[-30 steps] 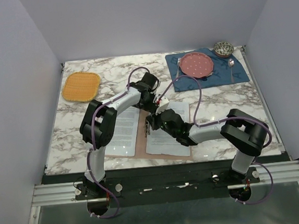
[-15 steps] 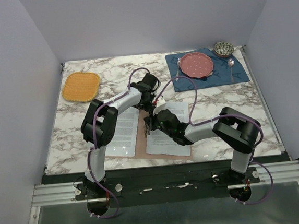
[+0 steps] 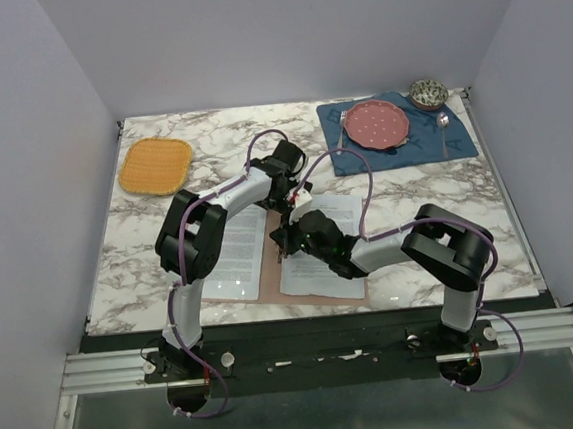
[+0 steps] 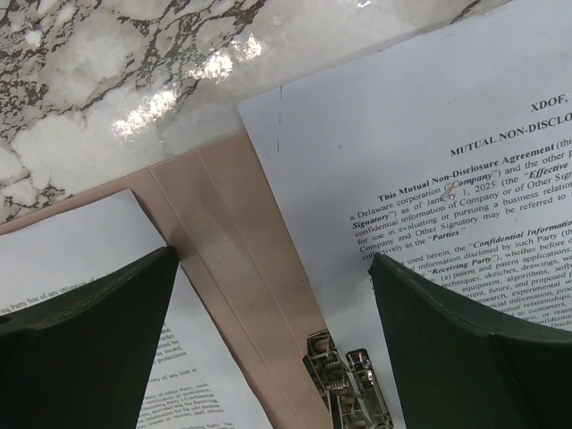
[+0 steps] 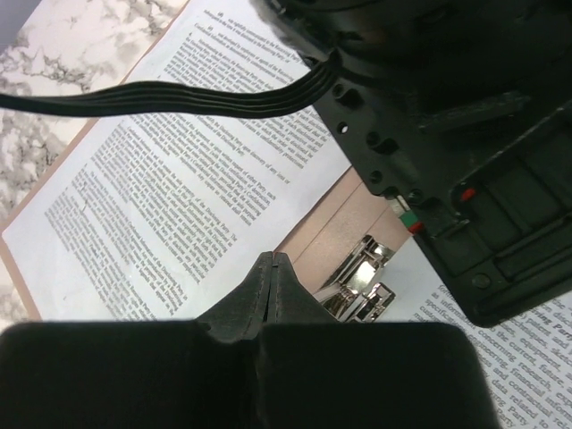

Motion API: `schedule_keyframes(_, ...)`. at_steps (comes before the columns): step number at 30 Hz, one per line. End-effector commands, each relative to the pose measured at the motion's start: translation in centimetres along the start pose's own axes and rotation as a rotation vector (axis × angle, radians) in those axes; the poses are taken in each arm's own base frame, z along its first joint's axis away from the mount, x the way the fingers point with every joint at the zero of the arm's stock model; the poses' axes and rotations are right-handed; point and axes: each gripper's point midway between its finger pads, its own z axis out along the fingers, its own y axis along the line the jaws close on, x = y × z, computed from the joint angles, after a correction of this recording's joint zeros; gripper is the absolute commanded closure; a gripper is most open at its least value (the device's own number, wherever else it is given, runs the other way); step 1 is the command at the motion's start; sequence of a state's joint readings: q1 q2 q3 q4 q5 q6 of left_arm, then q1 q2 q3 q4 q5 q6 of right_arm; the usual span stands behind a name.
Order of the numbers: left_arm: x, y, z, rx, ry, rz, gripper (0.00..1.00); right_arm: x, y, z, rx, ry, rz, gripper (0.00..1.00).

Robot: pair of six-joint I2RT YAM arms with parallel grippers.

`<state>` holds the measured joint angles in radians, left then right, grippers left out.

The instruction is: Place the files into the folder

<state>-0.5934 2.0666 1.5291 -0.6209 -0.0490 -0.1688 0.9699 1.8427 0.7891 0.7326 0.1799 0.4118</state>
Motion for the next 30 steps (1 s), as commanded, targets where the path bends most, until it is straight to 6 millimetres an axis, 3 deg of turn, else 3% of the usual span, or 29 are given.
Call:
schedule_keyframes(1, 2.3, 0.2, 1.5, -0.02, 0.066, 0.005, 0.01, -0.1, 1.8, 0.6, -0.073, 0.0, 0.013, 0.99)
schedule_keyframes(20, 3.1, 0.7, 1.7, -0.034, 0.093, 0.017, 0.01, 4.8, 1.3, -1.5, -0.101, 0.157, 0.006, 0.99)
schedule_keyframes(30, 3.4, 1.0, 1.6, -0.039, 0.094, 0.022, 0.01, 6.6, 0.9, -1.6, -0.113, 0.208, -0.022, 0.99)
